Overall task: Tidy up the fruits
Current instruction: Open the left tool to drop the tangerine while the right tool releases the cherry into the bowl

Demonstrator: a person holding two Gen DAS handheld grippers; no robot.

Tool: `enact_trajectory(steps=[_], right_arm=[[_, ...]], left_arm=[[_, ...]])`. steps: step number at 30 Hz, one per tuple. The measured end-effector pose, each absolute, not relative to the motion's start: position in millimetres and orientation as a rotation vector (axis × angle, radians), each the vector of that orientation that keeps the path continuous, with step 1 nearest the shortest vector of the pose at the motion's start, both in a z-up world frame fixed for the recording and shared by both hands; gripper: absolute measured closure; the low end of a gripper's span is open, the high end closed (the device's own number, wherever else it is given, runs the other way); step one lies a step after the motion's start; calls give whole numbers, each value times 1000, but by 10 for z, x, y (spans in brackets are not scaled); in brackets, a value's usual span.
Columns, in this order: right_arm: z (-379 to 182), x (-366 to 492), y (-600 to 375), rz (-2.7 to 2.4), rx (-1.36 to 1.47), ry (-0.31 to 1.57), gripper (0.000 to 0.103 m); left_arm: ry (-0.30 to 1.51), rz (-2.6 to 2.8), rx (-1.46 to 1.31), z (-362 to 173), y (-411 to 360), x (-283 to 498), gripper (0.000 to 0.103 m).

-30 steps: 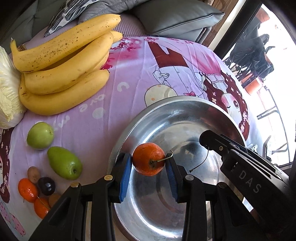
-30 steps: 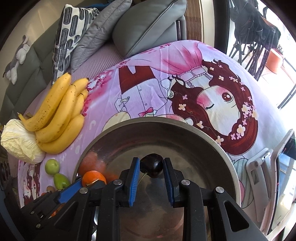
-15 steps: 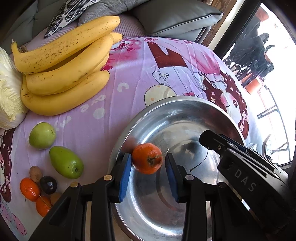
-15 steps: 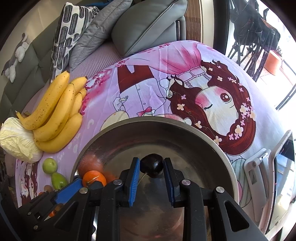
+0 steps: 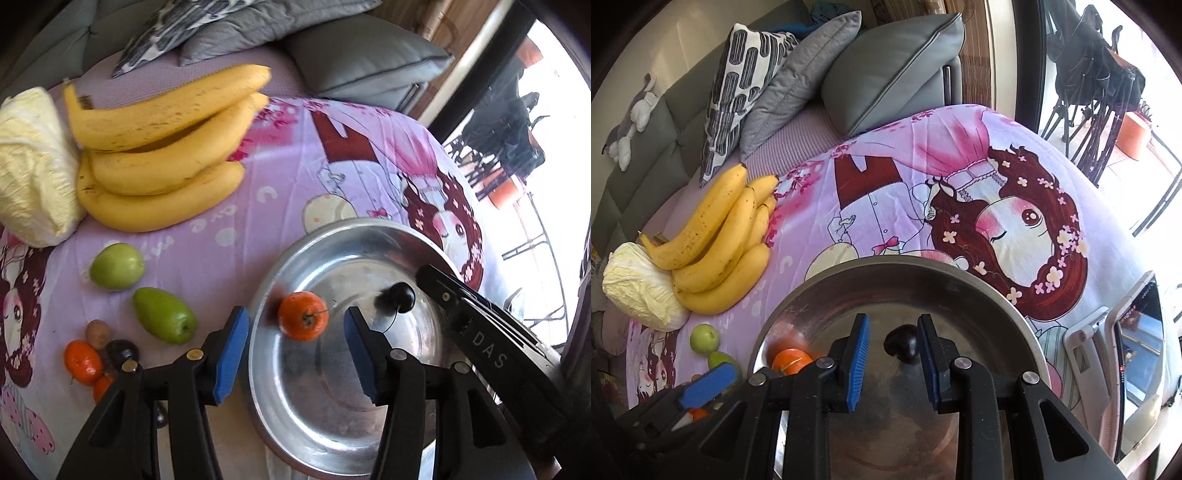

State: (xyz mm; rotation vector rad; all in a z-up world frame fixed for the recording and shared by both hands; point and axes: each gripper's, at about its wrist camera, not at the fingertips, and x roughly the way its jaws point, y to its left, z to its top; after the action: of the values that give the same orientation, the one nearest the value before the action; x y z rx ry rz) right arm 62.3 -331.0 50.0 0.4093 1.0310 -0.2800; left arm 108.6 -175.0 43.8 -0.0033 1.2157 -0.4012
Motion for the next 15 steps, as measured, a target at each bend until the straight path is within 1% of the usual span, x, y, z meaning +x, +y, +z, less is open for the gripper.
enact_trajectory(steps=[5, 7, 11, 13, 15], right_arm=[[506, 614, -3314, -282, 406, 1032, 74], [498, 613, -3293, -279, 399, 1038, 74], [472, 619, -3222, -268, 376, 1056, 73], [458, 621, -3173, -260, 361, 1067, 73], [446, 622, -3136, -255, 348, 1075, 72]], left_arm=[[1223, -274, -41, 432, -1500, 1152, 46], [1231, -211, -65, 418, -1364, 1185, 42], [1234, -103, -88, 401, -1106, 1224, 39], [1248, -63, -108, 366, -1002, 1227, 28], [1266, -45, -128, 329, -930, 1230, 28]])
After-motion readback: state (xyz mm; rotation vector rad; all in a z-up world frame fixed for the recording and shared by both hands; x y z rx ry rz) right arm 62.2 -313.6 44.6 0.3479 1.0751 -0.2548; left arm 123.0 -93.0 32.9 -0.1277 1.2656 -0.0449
